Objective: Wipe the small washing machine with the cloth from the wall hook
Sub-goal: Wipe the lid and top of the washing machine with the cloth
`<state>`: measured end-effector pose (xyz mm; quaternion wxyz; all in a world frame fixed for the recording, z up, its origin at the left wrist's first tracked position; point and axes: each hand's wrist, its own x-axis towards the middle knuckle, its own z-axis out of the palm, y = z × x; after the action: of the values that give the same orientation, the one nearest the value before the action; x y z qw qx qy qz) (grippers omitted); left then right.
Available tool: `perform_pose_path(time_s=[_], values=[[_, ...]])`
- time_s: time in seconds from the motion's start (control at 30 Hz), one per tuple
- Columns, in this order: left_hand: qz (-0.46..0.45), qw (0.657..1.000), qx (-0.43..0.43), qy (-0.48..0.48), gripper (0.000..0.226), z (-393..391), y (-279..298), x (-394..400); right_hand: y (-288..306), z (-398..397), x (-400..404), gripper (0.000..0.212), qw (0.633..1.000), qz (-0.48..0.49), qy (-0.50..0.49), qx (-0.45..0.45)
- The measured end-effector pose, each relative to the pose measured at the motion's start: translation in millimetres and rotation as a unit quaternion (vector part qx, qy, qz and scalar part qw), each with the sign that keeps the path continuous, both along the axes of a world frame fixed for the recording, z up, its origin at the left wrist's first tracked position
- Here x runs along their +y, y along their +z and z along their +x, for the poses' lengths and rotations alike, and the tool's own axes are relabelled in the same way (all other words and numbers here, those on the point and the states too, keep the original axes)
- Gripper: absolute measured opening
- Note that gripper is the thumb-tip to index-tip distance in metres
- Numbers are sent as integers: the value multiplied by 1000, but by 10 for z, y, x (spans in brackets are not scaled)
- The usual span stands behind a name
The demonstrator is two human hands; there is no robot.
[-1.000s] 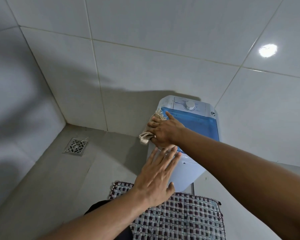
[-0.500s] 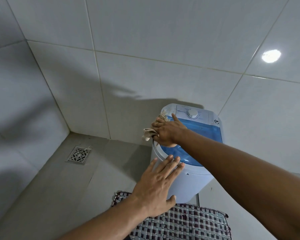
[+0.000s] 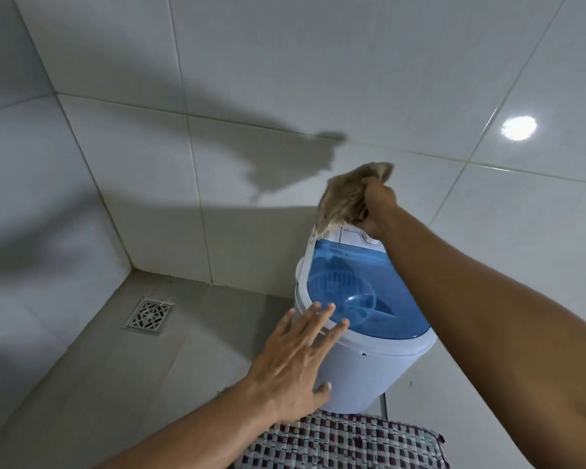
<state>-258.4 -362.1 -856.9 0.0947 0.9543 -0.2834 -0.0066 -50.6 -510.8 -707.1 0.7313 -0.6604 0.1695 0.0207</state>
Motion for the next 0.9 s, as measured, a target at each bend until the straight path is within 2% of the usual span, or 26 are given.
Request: perform_pose_path(time_s=[0.07, 0.13, 0.23, 0.33, 0.47, 0.53, 0.9], values=[[6, 1000, 10, 5, 106, -4, -65, 32, 31, 130, -116, 36, 997, -48, -48, -25], [7, 1000, 18, 1, 110, -7, -112, 44, -16, 202, -174, 46, 974, -205, -78, -53], [-9, 999, 32, -5, 113, 1, -104, 54, -242, 170, -198, 45, 882, -459, -32, -106], [-23, 999, 43, -12, 114, 32, -85, 81, -578, 219, -125, 44, 810, -579, 69, -63], [-35, 999, 38, -16, 114, 12, -89, 77, -926, 350, 39, 68, 690, -697, 194, 24], [-41, 998, 34, -17, 116, 9, -98, 69, -965, 395, 100, 70, 674, -706, 216, 32], [-55, 997, 51, -23, 115, 31, -66, 82, -1099, 439, 281, 67, 670, -704, 233, 13]])
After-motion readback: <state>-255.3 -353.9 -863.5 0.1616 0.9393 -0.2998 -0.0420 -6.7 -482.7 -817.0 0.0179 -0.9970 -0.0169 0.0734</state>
